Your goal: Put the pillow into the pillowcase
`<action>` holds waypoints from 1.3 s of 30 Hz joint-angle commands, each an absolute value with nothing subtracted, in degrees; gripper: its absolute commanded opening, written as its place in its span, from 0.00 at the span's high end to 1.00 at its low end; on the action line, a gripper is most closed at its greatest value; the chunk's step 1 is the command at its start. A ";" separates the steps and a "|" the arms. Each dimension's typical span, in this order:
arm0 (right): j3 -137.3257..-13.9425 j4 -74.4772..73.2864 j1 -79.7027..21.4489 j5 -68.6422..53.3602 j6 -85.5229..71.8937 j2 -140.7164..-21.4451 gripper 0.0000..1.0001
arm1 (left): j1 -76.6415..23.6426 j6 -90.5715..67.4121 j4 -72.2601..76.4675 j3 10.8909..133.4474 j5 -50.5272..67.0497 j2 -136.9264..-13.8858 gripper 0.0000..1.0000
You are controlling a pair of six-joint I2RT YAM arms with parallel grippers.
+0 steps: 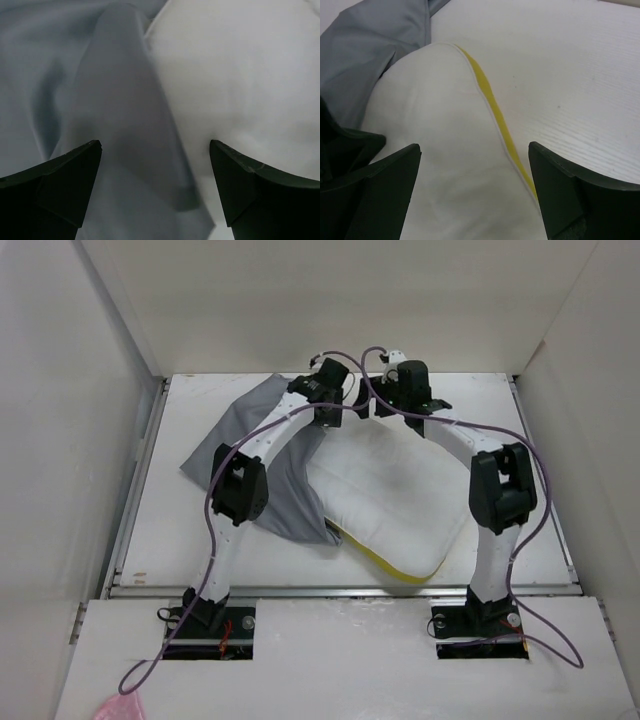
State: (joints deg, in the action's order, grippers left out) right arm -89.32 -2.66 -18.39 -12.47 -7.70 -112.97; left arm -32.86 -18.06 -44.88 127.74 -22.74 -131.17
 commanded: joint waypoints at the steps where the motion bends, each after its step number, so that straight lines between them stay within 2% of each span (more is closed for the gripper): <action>1: -95.97 -2.46 -17.93 -15.90 -7.38 -117.32 0.06 | -29.28 -17.49 -48.44 128.60 -23.91 -126.23 0.13; 4: -99.05 -1.76 -17.93 -19.50 -7.91 -121.01 0.05 | -28.56 -16.96 -45.97 122.80 -21.97 -124.55 0.22; 5: -99.66 -0.97 -17.93 -21.60 -8.52 -121.81 0.00 | -28.04 -16.27 -45.44 121.13 -21.36 -124.54 0.26; 6: -100.36 0.25 -17.93 -22.67 -8.53 -122.69 0.00 | -28.04 -16.26 -44.66 121.11 -21.36 -124.54 0.29; 7: -100.37 0.79 -17.93 -23.28 -10.53 -124.52 0.00 | -28.04 -15.48 -44.65 120.59 -19.18 -125.06 0.41; 9: -101.51 1.41 -17.93 -28.11 -11.95 -126.64 0.00 | -28.04 -14.06 -44.12 121.72 -18.54 -127.26 0.58; 10: -102.12 2.62 -17.93 -29.95 -12.74 -128.56 0.00 | -28.04 -13.54 -44.99 122.69 -18.54 -129.09 0.71; 12: -102.13 3.95 -18.54 -31.90 -12.74 -129.90 0.02 | -28.04 -13.01 -45.52 124.53 -17.84 -130.51 0.86; 13: -102.13 4.65 -19.24 -32.43 -12.74 -130.42 0.05 | -28.04 -13.01 -45.53 125.76 -16.97 -130.52 0.95; 14: -102.13 5.44 -19.25 -32.95 -12.74 -131.13 0.14 | -28.04 -13.01 -44.74 125.77 -16.96 -131.13 1.00; 15: -102.13 6.15 -19.77 -34.35 -11.96 -131.13 0.59 | -28.04 -13.01 -44.74 126.55 -16.96 -131.13 1.00; 17: -102.13 7.38 -19.78 -38.83 -11.95 -131.65 0.95 | -28.04 -12.30 -42.99 127.35 -16.96 -131.13 1.00; 18: -102.13 8.17 -19.78 -40.07 -11.95 -130.70 1.00 | -28.04 -12.30 -42.46 128.14 -16.96 -130.52 1.00; 20: -95.41 11.58 -19.78 -41.13 -11.00 -127.11 1.00 | -28.04 -12.30 -41.66 130.15 -17.57 -129.81 1.00; 22: -88.37 19.14 -19.78 -41.13 -10.38 -118.42 1.00 | -28.04 -13.71 -41.05 131.74 -19.86 -128.50 1.00; 25: -78.42 21.01 -20.30 -41.13 -9.32 -109.37 1.00 | -28.04 -14.23 -39.99 132.89 -19.86 -126.75 1.00; 30: -65.51 23.72 -24.24 -42.44 -7.04 -102.05 1.00 | -28.04 -15.73 -38.58 135.96 -21.36 -126.12 1.00; 34: -62.93 24.79 -28.99 -44.74 -3.16 -98.61 1.00 | -29.09 -15.73 -37.35 137.45 -17.67 -126.12 1.00; 39: -62.40 25.93 -29.62 -42.02 -3.16 -99.75 1.00 | -31.72 -14.42 -35.34 136.85 -13.10 -123.24 1.00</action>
State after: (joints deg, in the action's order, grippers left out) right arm -63.31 22.17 -27.49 -36.36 -3.60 -100.53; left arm -29.52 -14.63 -43.09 134.37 -16.40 -131.07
